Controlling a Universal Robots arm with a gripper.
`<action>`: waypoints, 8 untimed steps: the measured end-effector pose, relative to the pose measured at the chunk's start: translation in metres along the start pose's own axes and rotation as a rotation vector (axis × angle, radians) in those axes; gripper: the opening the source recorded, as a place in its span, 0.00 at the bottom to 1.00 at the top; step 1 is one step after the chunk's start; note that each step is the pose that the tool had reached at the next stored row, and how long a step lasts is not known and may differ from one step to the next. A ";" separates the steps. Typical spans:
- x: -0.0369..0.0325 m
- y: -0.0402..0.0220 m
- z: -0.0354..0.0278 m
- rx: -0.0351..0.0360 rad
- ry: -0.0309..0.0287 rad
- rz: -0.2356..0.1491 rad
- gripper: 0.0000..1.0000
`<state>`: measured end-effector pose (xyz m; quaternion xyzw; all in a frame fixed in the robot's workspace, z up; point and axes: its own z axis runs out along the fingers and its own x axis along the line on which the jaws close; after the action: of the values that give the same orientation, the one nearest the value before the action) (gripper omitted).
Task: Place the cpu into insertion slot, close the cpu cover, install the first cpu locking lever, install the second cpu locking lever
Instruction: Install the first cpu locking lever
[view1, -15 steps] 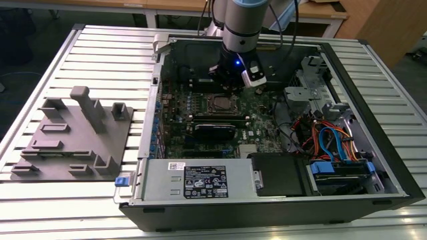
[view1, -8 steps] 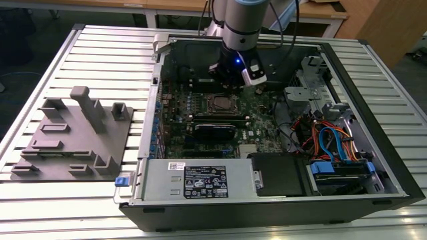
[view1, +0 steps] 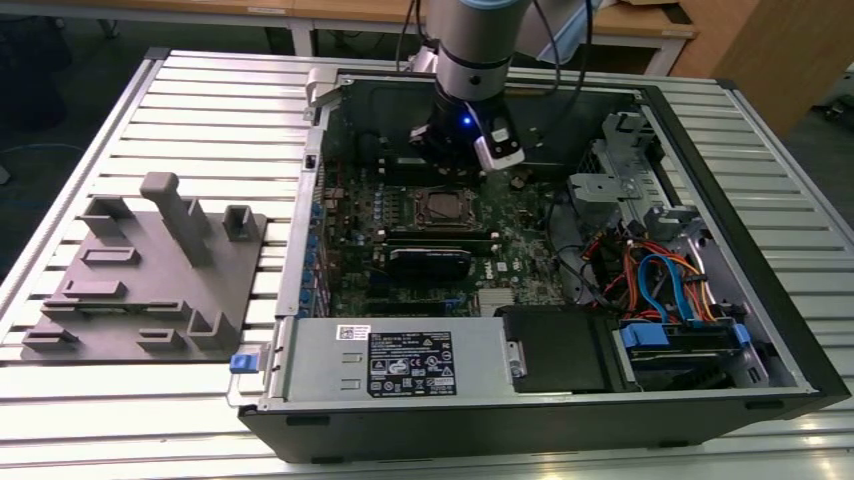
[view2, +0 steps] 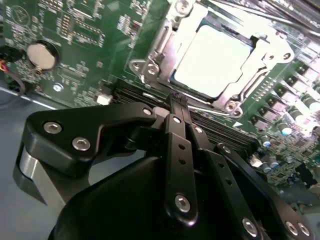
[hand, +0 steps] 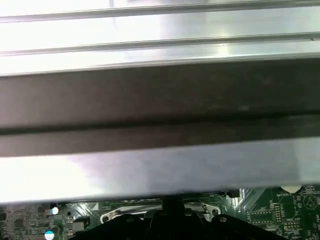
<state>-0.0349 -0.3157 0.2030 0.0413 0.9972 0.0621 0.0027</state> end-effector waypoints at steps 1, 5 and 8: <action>0.0012 -0.0001 0.0000 -0.0005 -0.0001 0.000 0.11; 0.0018 0.0001 0.0000 -0.0018 0.0004 -0.003 0.11; 0.0019 0.0004 0.0000 -0.0026 0.0007 -0.005 0.11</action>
<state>-0.0367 -0.3151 0.2030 0.0390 0.9972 0.0634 0.0025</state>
